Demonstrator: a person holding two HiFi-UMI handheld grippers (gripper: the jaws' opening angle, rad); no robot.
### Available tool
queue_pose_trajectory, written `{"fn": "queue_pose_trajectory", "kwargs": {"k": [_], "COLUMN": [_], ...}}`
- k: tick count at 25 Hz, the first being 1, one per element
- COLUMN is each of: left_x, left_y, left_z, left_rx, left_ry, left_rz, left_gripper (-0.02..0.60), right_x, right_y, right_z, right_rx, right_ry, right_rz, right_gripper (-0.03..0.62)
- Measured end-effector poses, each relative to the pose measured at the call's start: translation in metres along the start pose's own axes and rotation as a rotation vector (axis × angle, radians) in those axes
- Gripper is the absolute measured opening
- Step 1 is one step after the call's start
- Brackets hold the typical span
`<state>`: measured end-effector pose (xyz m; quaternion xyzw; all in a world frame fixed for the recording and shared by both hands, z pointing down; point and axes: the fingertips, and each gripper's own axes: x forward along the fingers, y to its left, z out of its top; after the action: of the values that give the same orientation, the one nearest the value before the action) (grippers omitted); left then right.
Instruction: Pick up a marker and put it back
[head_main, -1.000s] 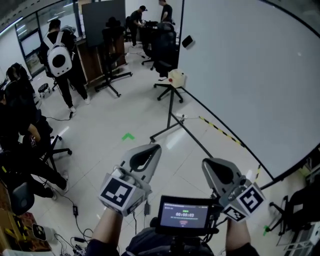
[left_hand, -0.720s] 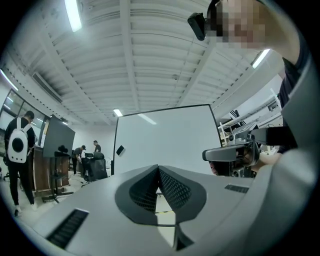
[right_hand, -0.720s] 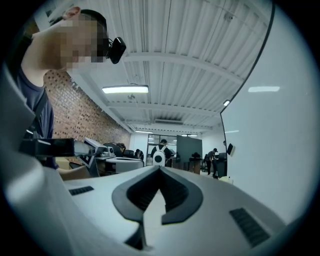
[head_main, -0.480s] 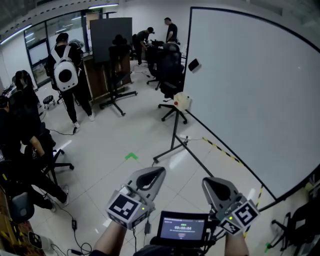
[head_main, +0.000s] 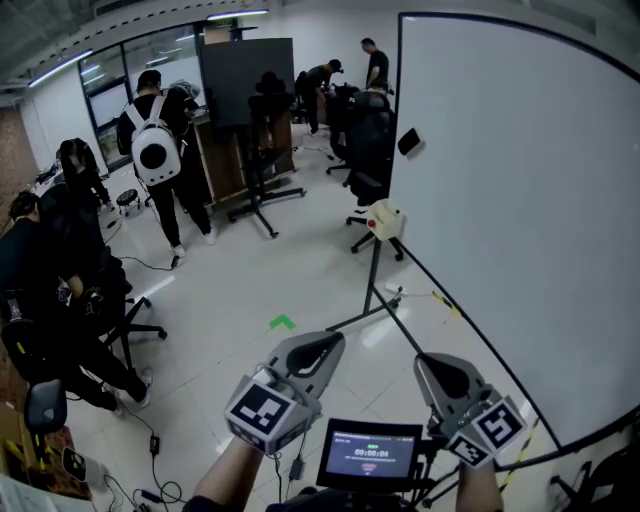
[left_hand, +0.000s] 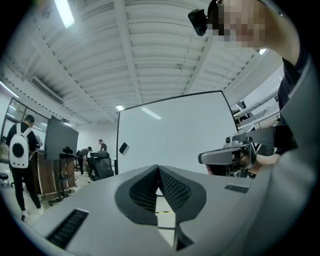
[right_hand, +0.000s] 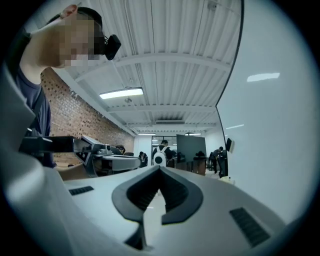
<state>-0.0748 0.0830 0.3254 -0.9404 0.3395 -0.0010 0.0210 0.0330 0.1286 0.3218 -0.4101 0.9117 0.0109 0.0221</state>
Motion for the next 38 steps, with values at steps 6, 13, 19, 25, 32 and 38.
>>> {"fn": "queue_pose_trajectory", "kwargs": {"k": [6,13,19,25,32,38], "left_x": [0.046,0.085,0.116,0.143,0.18,0.201], "left_y": [0.008,0.013,0.039,0.088,0.173,0.241], "left_z": [0.003,0.012,0.007,-0.002,-0.012,-0.013], "left_rx": [0.019,0.033,0.042,0.052,0.035,0.037], "left_ry": [0.022,0.028,0.025,-0.002,-0.003,-0.014], "left_rz": [0.054,0.106,0.108,0.084,0.051,0.018], "left_gripper": [-0.003,-0.003,-0.003,-0.003,-0.003,-0.003], "right_x": [0.009,0.019,0.044,0.085,0.169,0.235], "right_y": [-0.054,-0.099,-0.13,-0.153,-0.186,-0.211], "right_z": [-0.004,-0.006,-0.008,-0.02,-0.025,-0.024], "right_rx": [0.008,0.042,0.032,0.023,0.009,-0.02], "right_ry": [0.007,0.004,-0.009,0.024,0.025,0.013], "right_rz": [0.058,0.119,0.126,0.114,0.077,0.016], "right_gripper": [0.009,0.009,0.009,0.009,0.009,0.01]}}
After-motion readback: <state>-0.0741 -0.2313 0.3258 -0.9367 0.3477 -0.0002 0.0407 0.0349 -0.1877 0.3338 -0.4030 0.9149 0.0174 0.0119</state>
